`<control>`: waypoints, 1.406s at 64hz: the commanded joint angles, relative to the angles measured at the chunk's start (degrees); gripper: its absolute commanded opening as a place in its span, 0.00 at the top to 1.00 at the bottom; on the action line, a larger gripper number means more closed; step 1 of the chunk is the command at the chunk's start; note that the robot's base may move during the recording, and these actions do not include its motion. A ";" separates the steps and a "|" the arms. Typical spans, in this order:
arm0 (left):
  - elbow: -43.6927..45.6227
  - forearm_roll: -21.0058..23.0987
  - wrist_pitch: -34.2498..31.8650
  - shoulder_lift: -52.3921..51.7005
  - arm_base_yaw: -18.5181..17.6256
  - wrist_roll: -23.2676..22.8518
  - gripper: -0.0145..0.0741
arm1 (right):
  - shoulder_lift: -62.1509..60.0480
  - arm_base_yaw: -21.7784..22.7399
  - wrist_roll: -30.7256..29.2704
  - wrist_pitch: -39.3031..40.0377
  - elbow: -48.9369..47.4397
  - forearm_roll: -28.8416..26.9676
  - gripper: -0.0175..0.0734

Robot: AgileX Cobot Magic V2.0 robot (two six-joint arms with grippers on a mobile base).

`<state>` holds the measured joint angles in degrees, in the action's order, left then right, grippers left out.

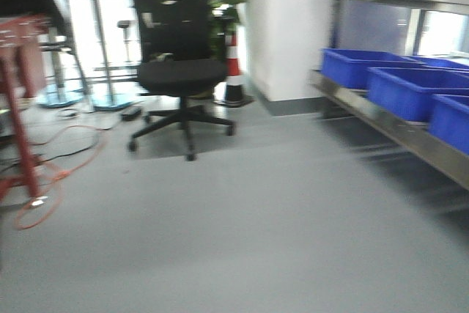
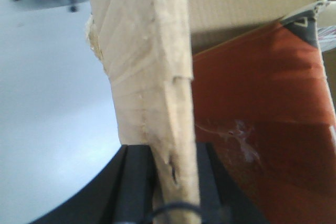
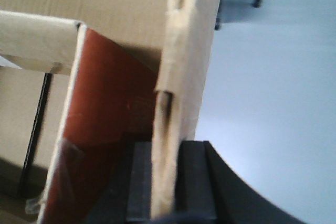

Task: Stack two boxes on right shelf middle
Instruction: 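Hold the boxes while driving the base toward the steel shelf rack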

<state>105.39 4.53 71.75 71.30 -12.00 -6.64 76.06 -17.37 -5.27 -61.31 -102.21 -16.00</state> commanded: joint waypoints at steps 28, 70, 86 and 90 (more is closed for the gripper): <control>0.79 -0.37 -1.79 -1.31 0.26 0.34 0.96 | -0.67 0.67 -0.78 2.61 -0.44 2.20 0.98; 0.79 -0.37 -1.79 -1.31 0.26 0.34 0.96 | -0.67 0.67 -0.78 2.61 -0.44 2.20 0.98; 0.79 -0.37 -1.79 -1.31 0.26 0.34 0.96 | -0.67 0.67 -0.78 2.61 -0.44 2.20 0.98; 0.79 -0.37 -1.79 -1.31 0.26 0.34 0.96 | -0.67 0.67 -0.78 2.61 -0.44 2.20 0.98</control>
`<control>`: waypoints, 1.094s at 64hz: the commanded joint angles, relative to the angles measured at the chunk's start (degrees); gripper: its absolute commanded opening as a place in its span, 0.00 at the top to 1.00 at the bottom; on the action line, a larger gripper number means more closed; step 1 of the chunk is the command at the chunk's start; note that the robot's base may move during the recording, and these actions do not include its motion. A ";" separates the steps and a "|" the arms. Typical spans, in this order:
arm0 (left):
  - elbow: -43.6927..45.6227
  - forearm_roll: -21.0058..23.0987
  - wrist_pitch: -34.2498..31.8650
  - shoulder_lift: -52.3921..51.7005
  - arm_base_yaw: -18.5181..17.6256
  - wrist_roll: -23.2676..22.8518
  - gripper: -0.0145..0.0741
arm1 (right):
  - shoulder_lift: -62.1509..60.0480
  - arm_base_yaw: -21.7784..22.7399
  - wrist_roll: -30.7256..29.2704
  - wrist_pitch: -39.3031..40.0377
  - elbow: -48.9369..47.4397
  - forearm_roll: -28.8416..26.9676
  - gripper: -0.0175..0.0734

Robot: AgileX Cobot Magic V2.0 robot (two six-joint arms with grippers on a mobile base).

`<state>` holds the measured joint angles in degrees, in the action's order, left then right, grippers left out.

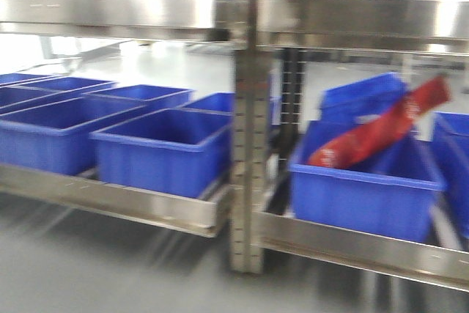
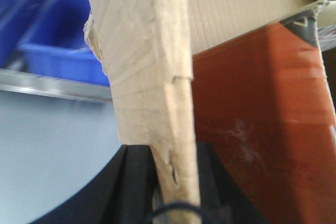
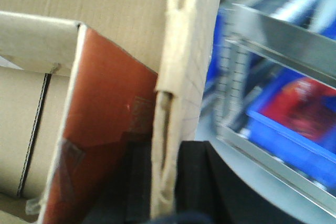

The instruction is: Stack two boxes on right shelf middle

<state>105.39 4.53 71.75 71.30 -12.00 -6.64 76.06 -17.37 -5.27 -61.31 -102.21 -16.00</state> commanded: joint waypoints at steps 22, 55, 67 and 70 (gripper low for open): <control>0.79 -0.37 -1.79 -1.31 0.26 0.34 0.96 | -0.67 0.67 -0.78 2.61 -0.44 2.20 0.98; 0.79 -0.37 -1.79 -1.31 0.26 0.34 0.96 | -0.67 0.67 -0.78 2.61 -0.44 2.20 0.98; 0.79 -0.37 -1.79 -1.31 0.26 0.34 0.96 | -0.67 0.67 -0.78 2.61 -0.44 2.20 0.98; 0.79 -0.37 -1.79 -1.31 0.26 0.34 0.96 | -0.67 0.67 -0.78 2.61 -0.44 2.20 0.98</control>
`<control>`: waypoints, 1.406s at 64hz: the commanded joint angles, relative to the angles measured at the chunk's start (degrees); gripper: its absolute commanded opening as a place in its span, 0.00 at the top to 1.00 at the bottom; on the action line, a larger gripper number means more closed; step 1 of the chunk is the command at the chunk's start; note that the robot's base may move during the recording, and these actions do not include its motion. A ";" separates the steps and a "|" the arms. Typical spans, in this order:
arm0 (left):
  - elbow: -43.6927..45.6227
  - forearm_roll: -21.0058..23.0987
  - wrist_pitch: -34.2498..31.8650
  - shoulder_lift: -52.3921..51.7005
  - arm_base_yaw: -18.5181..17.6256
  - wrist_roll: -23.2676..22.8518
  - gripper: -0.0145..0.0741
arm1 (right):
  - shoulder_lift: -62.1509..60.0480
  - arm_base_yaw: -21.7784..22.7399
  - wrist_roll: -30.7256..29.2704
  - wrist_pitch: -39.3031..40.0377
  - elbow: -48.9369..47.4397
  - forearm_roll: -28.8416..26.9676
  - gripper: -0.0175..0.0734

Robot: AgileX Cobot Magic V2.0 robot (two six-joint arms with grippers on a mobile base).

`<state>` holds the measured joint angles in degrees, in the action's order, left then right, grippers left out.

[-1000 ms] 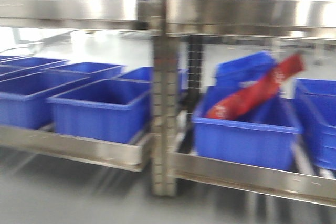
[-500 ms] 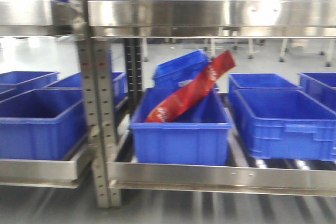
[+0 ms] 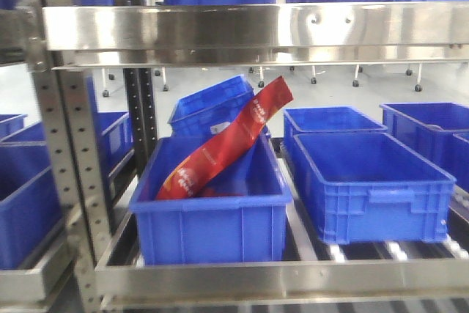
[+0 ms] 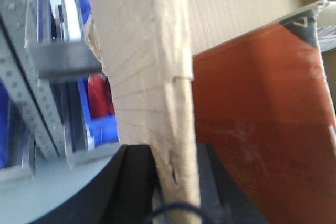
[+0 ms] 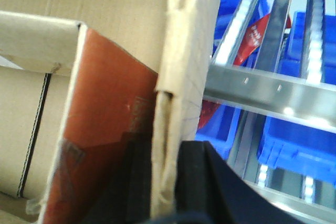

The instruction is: Stack two boxes on right shelf middle

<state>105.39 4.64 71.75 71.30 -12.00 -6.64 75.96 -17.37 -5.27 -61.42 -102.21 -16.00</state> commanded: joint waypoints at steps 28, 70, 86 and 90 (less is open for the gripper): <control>0.79 -0.49 -1.79 -1.31 0.26 0.34 0.96 | -0.57 0.67 -0.78 2.72 -0.44 2.20 0.98; 0.79 -0.49 -1.79 -1.31 0.26 0.34 0.96 | -0.57 0.67 -0.78 2.72 -0.44 2.20 0.98; 0.79 -0.49 -1.79 -1.31 0.26 0.34 0.96 | -0.57 0.67 -0.78 2.72 -0.44 2.20 0.98; 0.79 -0.49 -1.79 -1.31 0.26 0.34 0.96 | -0.57 0.67 -0.78 2.72 -0.44 2.20 0.98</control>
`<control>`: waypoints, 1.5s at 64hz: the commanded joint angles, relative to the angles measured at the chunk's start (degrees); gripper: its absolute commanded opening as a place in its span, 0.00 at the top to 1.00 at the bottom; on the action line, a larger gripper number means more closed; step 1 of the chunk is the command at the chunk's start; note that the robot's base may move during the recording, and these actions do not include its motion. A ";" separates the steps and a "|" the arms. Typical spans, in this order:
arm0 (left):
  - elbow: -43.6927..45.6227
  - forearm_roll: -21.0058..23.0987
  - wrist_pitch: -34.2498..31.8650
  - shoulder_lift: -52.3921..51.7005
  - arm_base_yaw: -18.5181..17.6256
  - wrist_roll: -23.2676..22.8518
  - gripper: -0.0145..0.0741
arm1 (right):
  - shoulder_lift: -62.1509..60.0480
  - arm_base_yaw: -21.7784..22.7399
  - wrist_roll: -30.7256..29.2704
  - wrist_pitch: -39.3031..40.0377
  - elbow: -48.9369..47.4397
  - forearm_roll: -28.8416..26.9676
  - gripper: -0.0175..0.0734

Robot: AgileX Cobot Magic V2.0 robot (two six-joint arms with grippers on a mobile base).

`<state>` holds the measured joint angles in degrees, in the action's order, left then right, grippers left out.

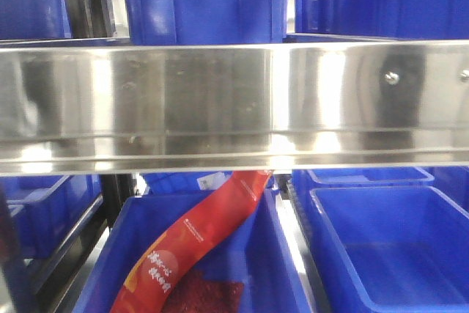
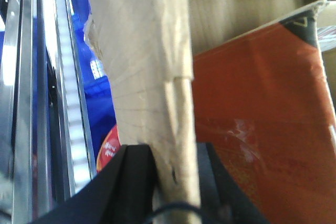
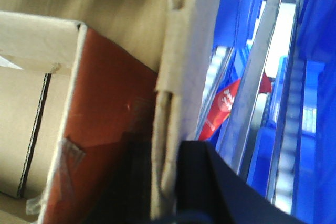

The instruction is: Stack two boxes on right shelf middle

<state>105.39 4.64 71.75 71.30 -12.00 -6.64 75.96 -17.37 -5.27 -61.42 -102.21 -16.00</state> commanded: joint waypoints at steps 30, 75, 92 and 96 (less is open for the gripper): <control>0.79 -0.49 -1.79 -1.31 0.26 0.34 0.96 | -0.57 0.67 -0.78 2.72 -0.44 2.20 0.98; 0.79 -0.49 -1.79 -1.31 0.26 0.34 0.96 | -0.57 0.67 -0.78 2.72 -0.44 2.20 0.98; 0.79 -0.49 -2.11 -1.31 0.26 0.34 0.96 | -0.57 0.67 -0.78 2.82 -0.44 2.20 0.98; 0.79 -0.49 -2.88 -1.31 0.26 0.34 0.96 | -0.57 0.67 -0.78 3.59 -0.44 2.20 0.98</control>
<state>105.39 4.64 71.75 71.30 -12.00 -6.64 75.96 -17.37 -5.27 -61.42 -102.21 -16.00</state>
